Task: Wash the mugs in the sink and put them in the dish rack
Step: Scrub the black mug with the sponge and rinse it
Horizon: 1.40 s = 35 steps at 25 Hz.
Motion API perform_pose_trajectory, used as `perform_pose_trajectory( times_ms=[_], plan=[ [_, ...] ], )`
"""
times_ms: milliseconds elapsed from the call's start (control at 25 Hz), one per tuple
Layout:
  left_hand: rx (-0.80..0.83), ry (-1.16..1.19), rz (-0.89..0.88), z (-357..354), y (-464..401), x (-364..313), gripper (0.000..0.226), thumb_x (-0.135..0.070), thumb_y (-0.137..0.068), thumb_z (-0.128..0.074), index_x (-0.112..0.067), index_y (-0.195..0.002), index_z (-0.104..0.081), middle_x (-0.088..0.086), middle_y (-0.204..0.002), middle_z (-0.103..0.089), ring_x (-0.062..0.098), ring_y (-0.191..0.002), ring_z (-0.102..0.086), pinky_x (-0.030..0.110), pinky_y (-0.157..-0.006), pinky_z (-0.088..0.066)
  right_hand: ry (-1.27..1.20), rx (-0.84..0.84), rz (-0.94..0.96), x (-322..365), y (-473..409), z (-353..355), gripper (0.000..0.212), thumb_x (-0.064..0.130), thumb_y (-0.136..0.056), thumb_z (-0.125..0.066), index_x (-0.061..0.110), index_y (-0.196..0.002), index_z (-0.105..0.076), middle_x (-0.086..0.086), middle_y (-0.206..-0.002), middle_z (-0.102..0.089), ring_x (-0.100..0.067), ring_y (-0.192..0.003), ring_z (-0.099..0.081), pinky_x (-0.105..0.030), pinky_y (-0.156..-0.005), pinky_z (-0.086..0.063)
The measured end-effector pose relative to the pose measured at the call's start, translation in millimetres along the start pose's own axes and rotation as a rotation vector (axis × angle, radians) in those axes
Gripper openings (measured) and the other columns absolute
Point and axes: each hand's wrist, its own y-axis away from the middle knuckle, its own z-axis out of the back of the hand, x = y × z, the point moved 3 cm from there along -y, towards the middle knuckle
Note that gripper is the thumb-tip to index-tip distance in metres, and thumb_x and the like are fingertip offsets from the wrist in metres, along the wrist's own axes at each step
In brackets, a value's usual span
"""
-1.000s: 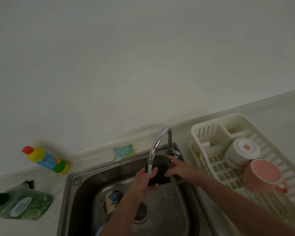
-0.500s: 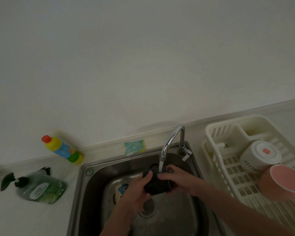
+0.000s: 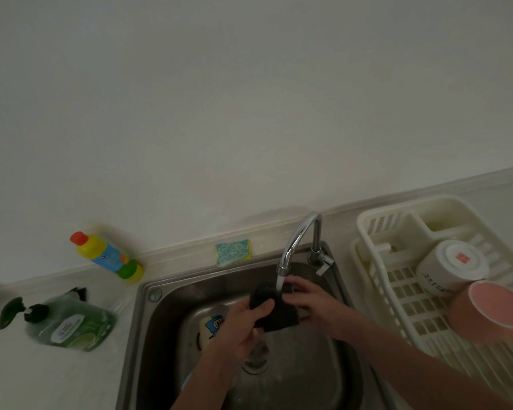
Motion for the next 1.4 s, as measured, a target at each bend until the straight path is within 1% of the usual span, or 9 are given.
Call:
perform_pose_trajectory(
  times_ms=[120,240,360,560,840,960,1120,1320,1400],
  plan=[
    [0.074,-0.018,-0.003,-4.1,9.0,-2.2,0.031,0.0,-0.084,-0.068,-0.001,-0.115,-0.066,0.021,-0.11,-0.068,0.024,-0.082,-0.07,0.02,-0.05,-0.053,-0.131,-0.05,-0.221,-2.0,0.1,-9.8,0.057,0.052,-0.077,-0.075,0.016,-0.121,-0.066,-0.017,-0.121,-0.065,-0.036,-0.108,-0.065,-0.048,-0.074,-0.059],
    [0.047,0.12,0.057,0.2,17.1,-9.0,0.044,-0.011,-0.07,-0.07,0.003,-0.112,-0.067,0.024,-0.101,-0.067,0.024,-0.068,-0.066,0.019,-0.037,-0.043,0.067,-0.015,-0.104,1.6,-6.8,-11.2,0.054,0.047,-0.072,-0.078,0.019,-0.117,-0.065,-0.012,-0.112,-0.069,-0.029,-0.096,-0.07,-0.044,-0.073,-0.058],
    [0.032,0.177,0.11,8.9,12.8,-11.3,0.037,-0.028,-0.091,-0.066,0.0,-0.116,-0.068,0.02,-0.101,-0.068,0.016,-0.059,-0.061,0.015,-0.03,-0.037,0.14,0.027,-0.044,6.1,-4.7,-14.4,0.045,0.039,-0.078,-0.08,0.028,-0.119,-0.064,-0.007,-0.115,-0.07,-0.025,-0.102,-0.07,-0.043,-0.084,-0.059],
    [-0.064,0.143,0.127,7.2,14.1,-10.3,0.032,-0.017,-0.088,-0.069,0.001,-0.114,-0.065,0.022,-0.102,-0.071,0.029,-0.078,-0.073,0.019,-0.037,-0.048,0.204,-0.05,-0.104,-2.8,-5.5,-13.5,0.048,0.06,-0.075,-0.075,0.03,-0.112,-0.067,-0.01,-0.109,-0.071,-0.025,-0.094,-0.071,-0.031,-0.067,-0.054],
    [-0.124,0.093,0.088,8.6,7.3,-2.4,0.05,-0.028,-0.078,-0.08,-0.002,-0.119,-0.064,0.021,-0.11,-0.071,0.034,-0.099,-0.07,0.031,-0.066,-0.057,0.109,-0.019,-0.13,-6.7,-7.7,-17.2,0.05,0.052,-0.075,-0.08,0.026,-0.115,-0.064,-0.011,-0.111,-0.07,-0.025,-0.098,-0.069,-0.039,-0.081,-0.057],
    [-0.119,0.081,0.107,6.1,9.9,-7.5,0.036,-0.025,-0.086,-0.072,-0.003,-0.114,-0.067,0.016,-0.101,-0.074,0.028,-0.092,-0.071,0.025,-0.052,-0.054,0.14,0.008,-0.031,-3.5,-6.5,-16.0,0.047,0.042,-0.077,-0.081,0.031,-0.118,-0.061,-0.008,-0.115,-0.069,-0.029,-0.101,-0.07,-0.038,-0.073,-0.057],
    [-0.1,-0.01,0.042,2.0,13.4,-4.8,0.041,-0.025,-0.083,-0.071,-0.004,-0.118,-0.064,0.016,-0.105,-0.074,0.031,-0.097,-0.071,0.031,-0.06,-0.057,0.119,-0.092,-0.298,-11.4,-7.9,-24.3,0.06,0.066,-0.081,-0.064,0.015,-0.114,-0.064,-0.019,-0.11,-0.068,-0.033,-0.093,-0.07,-0.047,-0.081,-0.06],
    [-0.157,0.07,0.117,2.8,16.5,-7.9,0.04,-0.028,-0.083,-0.075,-0.004,-0.114,-0.066,0.018,-0.102,-0.072,0.027,-0.085,-0.072,0.025,-0.047,-0.053,0.122,-0.003,-0.045,-5.8,-7.3,-19.6,0.047,0.042,-0.078,-0.081,0.027,-0.117,-0.061,-0.014,-0.117,-0.066,-0.032,-0.1,-0.07,-0.047,-0.083,-0.058],
    [-0.16,0.046,0.113,3.8,16.6,-6.8,0.041,-0.026,-0.081,-0.075,-0.005,-0.115,-0.065,0.018,-0.101,-0.073,0.027,-0.088,-0.071,0.024,-0.048,-0.053,0.025,-0.02,-0.122,-10.3,-5.2,-20.7,0.053,0.048,-0.073,-0.084,0.025,-0.117,-0.064,-0.015,-0.118,-0.066,-0.033,-0.103,-0.069,-0.05,-0.084,-0.059]
  ],
)
